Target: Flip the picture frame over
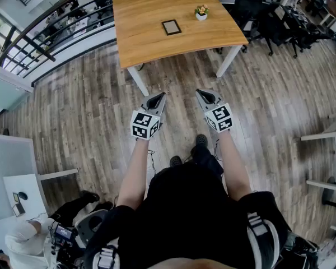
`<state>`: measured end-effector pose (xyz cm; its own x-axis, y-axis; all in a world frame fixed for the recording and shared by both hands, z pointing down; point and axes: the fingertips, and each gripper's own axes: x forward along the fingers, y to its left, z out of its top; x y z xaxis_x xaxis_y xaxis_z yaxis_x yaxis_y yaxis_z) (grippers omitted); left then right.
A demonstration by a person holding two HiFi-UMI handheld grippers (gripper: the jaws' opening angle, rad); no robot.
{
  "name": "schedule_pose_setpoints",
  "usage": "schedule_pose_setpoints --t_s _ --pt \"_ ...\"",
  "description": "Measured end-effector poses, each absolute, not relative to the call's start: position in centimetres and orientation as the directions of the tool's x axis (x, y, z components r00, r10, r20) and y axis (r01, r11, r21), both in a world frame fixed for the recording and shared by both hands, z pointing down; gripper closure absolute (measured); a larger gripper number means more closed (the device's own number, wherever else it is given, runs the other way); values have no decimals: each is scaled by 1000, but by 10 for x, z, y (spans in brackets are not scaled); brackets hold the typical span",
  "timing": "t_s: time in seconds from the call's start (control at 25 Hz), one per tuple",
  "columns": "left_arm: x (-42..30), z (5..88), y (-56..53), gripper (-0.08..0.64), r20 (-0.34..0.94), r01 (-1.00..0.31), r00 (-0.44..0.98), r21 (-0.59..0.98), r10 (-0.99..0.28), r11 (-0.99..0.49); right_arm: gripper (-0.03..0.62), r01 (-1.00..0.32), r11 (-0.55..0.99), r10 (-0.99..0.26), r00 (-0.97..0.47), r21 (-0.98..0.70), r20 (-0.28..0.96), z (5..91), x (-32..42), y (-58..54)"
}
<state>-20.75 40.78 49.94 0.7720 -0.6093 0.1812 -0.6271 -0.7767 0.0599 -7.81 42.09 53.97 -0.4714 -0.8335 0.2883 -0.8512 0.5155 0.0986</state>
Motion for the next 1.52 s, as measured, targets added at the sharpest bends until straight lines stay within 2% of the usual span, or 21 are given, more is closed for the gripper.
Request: schedule_pose_setpoints --t_s 0.24,0.88,1.16,1.52 --pt "-207 502 435 540 190 -602 790 53 -583 -797 584 -857 489 -847 -420 166 325 541 -85 443" --pt "-210 497 459 540 181 -596 794 36 -581 -802 584 -891 441 -873 -396 111 286 533 -79 468" --pt "-212 489 437 540 191 -619 775 41 -602 -784 584 -887 452 -865 -412 90 287 527 -73 446" --pt "-175 490 402 540 214 -649 748 37 -628 -760 584 -867 492 -844 -451 82 288 526 -38 399"
